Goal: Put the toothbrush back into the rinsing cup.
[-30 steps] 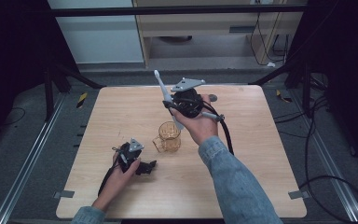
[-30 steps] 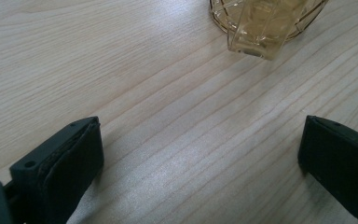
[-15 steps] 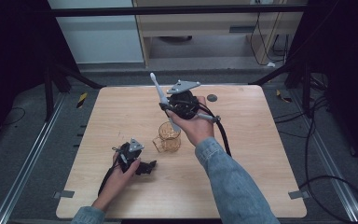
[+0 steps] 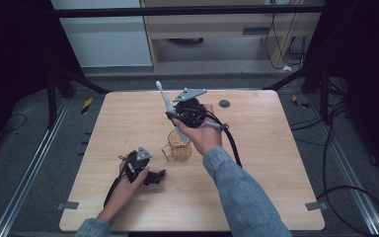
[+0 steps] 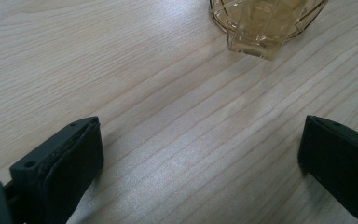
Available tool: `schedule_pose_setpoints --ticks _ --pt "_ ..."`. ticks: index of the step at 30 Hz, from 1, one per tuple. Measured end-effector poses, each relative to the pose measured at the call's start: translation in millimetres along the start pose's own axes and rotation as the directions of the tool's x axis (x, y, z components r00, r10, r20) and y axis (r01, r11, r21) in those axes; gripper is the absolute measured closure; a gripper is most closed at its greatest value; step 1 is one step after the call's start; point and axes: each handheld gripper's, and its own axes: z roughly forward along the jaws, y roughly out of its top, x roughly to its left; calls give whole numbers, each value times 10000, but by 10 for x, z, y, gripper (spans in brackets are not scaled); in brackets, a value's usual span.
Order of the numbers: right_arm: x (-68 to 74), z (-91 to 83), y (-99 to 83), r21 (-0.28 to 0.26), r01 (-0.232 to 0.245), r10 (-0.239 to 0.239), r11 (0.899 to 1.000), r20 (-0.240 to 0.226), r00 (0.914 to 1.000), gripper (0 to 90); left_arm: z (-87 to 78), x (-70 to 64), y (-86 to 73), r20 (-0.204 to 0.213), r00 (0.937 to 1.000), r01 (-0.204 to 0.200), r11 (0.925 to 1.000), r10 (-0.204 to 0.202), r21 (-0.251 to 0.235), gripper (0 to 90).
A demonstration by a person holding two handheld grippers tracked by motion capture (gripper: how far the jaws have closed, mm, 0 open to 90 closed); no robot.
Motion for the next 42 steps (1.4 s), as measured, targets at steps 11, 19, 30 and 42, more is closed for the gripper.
schedule_pose_setpoints --ticks 11,19,30,42 --pt "21 131 -55 236 113 -111 9997 -65 9999 669 -1 0 0 -6 10000 -7 10000 7 3 0" --pt "36 195 -101 352 111 -107 9993 -129 9999 670 0 0 0 -7 10000 -7 10000 7 0 0" --pt "15 245 -205 610 21 -10 9981 -181 9998 670 -1 1 0 3 10000 -25 10000 25 17 0" --pt "18 357 -283 922 69 -54 9957 -160 9999 669 -2 2 -1 27 10000 -30 10000 30 15 0"
